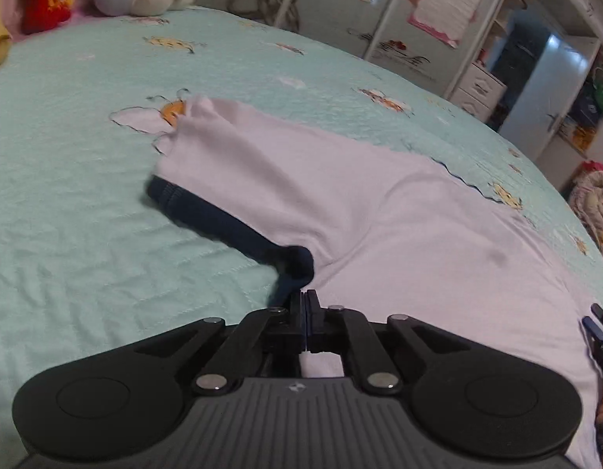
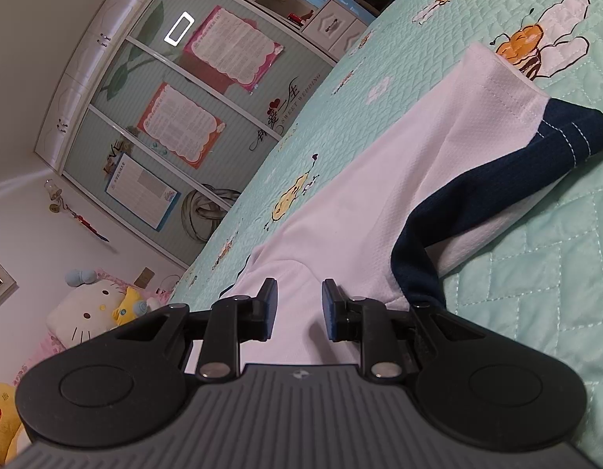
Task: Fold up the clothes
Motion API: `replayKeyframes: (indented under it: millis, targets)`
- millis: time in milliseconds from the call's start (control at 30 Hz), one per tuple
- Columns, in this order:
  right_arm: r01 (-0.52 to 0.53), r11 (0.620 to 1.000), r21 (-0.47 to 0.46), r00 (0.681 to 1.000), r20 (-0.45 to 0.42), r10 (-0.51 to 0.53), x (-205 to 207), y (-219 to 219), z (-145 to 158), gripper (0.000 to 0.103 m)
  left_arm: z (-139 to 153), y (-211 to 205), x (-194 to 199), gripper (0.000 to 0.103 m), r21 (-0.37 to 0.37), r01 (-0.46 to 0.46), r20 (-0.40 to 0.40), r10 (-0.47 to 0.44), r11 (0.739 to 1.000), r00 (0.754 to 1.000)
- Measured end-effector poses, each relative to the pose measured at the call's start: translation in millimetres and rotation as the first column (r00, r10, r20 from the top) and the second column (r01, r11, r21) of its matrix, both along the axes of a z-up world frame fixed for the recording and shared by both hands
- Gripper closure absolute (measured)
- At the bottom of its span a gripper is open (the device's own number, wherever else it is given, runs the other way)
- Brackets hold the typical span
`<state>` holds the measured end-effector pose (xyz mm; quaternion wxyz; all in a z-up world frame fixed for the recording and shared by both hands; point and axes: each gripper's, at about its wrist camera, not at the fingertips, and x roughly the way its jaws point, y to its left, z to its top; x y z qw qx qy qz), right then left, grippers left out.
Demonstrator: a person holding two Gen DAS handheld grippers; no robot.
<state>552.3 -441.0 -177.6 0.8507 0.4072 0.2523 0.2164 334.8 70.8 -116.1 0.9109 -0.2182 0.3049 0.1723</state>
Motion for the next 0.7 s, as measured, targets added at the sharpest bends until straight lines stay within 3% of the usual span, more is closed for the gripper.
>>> replayKeyframes:
  millis: [133,233,333,400,533,600,633,700]
  targets:
    - [-0.004,1.0,-0.007,1.0,0.001,0.004,0,1,1,0.077,24,-27,-3,0.091,-0.013,0.066,0.106,-0.064,0.998,0.992]
    - [-0.015,1.0,-0.024,1.0,0.006,0.015,1,4,3,0.075,26,-47,22,0.063,0.008,0.162,0.14,-0.161,0.987,0.977]
    - [-0.022,0.999,-0.032,1.0,0.008,0.022,1,5,3,0.075,-2,-40,57,0.065,-0.008,0.134,0.06,-0.133,0.991,0.989]
    - [-0.027,0.999,-0.023,1.0,0.004,0.027,3,3,3,0.075,-20,-26,70,0.096,0.034,0.055,0.013,-0.056,0.998,0.998]
    - [-0.03,0.999,-0.017,1.0,0.001,0.03,5,3,2,0.076,-16,2,77,0.096,-0.028,0.005,0.024,-0.004,1.0,1.0]
    - [-0.031,0.999,-0.018,1.0,0.001,0.031,5,3,4,0.075,-8,4,72,0.096,-0.014,-0.027,0.011,0.027,1.0,1.0]
    - [-0.031,0.999,-0.018,1.0,0.0,0.031,4,3,5,0.075,-3,2,67,0.094,0.008,-0.05,0.007,0.05,0.999,0.999]
    - [-0.031,0.999,-0.019,1.0,0.001,0.031,4,3,6,0.075,6,-1,53,0.079,0.008,-0.069,0.023,0.069,0.998,0.997]
